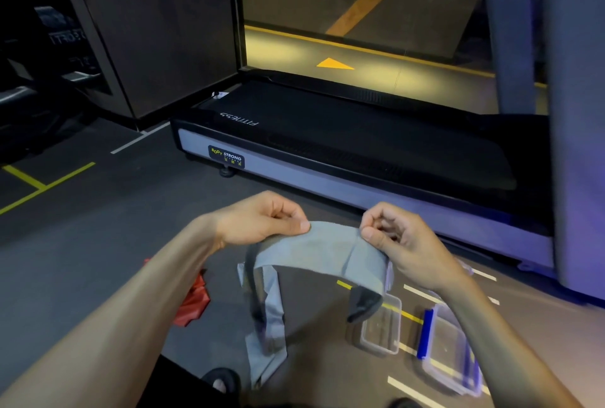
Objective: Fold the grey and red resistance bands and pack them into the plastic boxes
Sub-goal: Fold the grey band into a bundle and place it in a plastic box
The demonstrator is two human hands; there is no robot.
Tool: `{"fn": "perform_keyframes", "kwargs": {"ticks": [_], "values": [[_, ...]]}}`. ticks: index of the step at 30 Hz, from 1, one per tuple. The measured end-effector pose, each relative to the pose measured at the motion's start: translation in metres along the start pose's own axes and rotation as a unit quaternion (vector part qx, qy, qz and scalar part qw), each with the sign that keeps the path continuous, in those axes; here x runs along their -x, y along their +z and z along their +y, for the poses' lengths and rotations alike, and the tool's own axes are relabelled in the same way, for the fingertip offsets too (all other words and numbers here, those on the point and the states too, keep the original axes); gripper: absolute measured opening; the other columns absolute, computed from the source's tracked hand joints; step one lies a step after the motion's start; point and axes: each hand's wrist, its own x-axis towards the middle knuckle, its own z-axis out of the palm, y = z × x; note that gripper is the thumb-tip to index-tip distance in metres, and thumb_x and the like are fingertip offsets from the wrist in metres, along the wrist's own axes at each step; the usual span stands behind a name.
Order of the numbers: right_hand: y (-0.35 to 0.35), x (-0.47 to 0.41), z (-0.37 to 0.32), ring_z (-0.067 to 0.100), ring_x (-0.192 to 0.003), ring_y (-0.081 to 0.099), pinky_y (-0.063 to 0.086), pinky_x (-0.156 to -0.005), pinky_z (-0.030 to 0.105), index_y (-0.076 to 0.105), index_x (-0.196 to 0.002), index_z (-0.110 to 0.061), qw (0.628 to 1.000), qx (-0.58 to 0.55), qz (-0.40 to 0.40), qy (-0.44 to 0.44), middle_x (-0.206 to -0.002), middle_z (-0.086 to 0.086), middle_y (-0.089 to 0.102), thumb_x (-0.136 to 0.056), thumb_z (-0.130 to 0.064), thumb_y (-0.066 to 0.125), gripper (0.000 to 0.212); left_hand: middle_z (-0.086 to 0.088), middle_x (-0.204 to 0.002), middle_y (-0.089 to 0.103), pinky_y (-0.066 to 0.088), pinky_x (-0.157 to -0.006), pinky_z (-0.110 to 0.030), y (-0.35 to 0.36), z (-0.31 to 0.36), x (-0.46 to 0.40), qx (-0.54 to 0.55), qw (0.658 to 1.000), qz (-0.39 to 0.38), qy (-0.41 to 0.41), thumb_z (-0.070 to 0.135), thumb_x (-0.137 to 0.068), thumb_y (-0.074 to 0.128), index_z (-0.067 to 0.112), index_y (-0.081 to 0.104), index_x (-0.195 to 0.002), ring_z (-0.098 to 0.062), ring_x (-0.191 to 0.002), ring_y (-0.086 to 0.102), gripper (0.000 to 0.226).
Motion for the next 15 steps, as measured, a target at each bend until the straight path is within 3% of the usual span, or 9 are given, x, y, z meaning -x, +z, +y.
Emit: {"fn": "perform_keyframes", "kwargs": {"ticks": [3, 7, 11, 13, 15], "values": [[0.001, 0.002, 0.001, 0.018, -0.086, 0.063, 0.049, -0.078, 0.027, 0.062, -0.098, -0.012, 0.999, 0.012, -0.036, 0.01, -0.092, -0.001, 0.066, -0.1, -0.016, 0.062, 0.006, 0.007, -0.074, 0.067, 0.045, -0.063, -0.014, 0.003, 0.003, 0.0, 0.015, 1.0, -0.006, 0.017, 0.014, -0.101, 0.06, 0.011, 0.071, -0.087, -0.002, -0.065, 0.057, 0.018], [0.002, 0.005, -0.003, 0.013, -0.12, 0.064, 0.049, -0.101, 0.029, 0.062, -0.094, -0.004, 0.997, -0.035, -0.071, 0.013, -0.128, -0.004, 0.068, -0.099, -0.005, 0.061, 0.005, 0.011, -0.069, 0.065, 0.041, -0.06, -0.012, 0.006, 0.004, -0.001, -0.019, 0.999, -0.023, 0.019, 0.014, -0.101, 0.061, 0.014, 0.071, -0.085, 0.0, -0.061, 0.054, 0.02], [0.003, 0.006, -0.017, 0.015, -0.131, 0.057, 0.048, -0.106, 0.031, 0.064, -0.095, -0.003, 0.992, -0.052, -0.115, -0.008, -0.141, -0.005, 0.059, -0.098, -0.007, 0.063, 0.005, -0.009, -0.071, 0.057, 0.036, -0.065, -0.035, 0.01, -0.004, -0.005, -0.115, 0.993, -0.035, 0.017, 0.041, -0.095, 0.066, 0.019, 0.072, -0.085, -0.019, -0.068, 0.045, 0.025], [0.002, 0.006, -0.024, 0.014, -0.133, 0.055, 0.047, -0.106, 0.029, 0.064, -0.095, -0.002, 0.989, -0.075, -0.126, -0.01, -0.143, -0.005, 0.057, -0.097, -0.007, 0.063, 0.005, -0.02, -0.077, 0.062, 0.043, -0.068, -0.043, 0.01, -0.01, -0.006, -0.173, 0.985, -0.023, 0.006, 0.055, -0.088, 0.064, 0.021, 0.072, -0.088, -0.02, -0.069, 0.047, 0.035], [0.005, 0.005, -0.027, 0.013, -0.134, 0.054, 0.047, -0.106, 0.027, 0.064, -0.096, -0.001, 0.989, -0.09, -0.119, -0.015, -0.144, -0.003, 0.056, -0.097, -0.006, 0.063, 0.006, -0.017, -0.081, 0.066, 0.05, -0.072, -0.047, 0.011, -0.01, -0.006, -0.216, 0.976, -0.02, 0.011, 0.056, -0.089, 0.062, 0.023, 0.072, -0.088, -0.016, -0.069, 0.051, 0.034]]}}
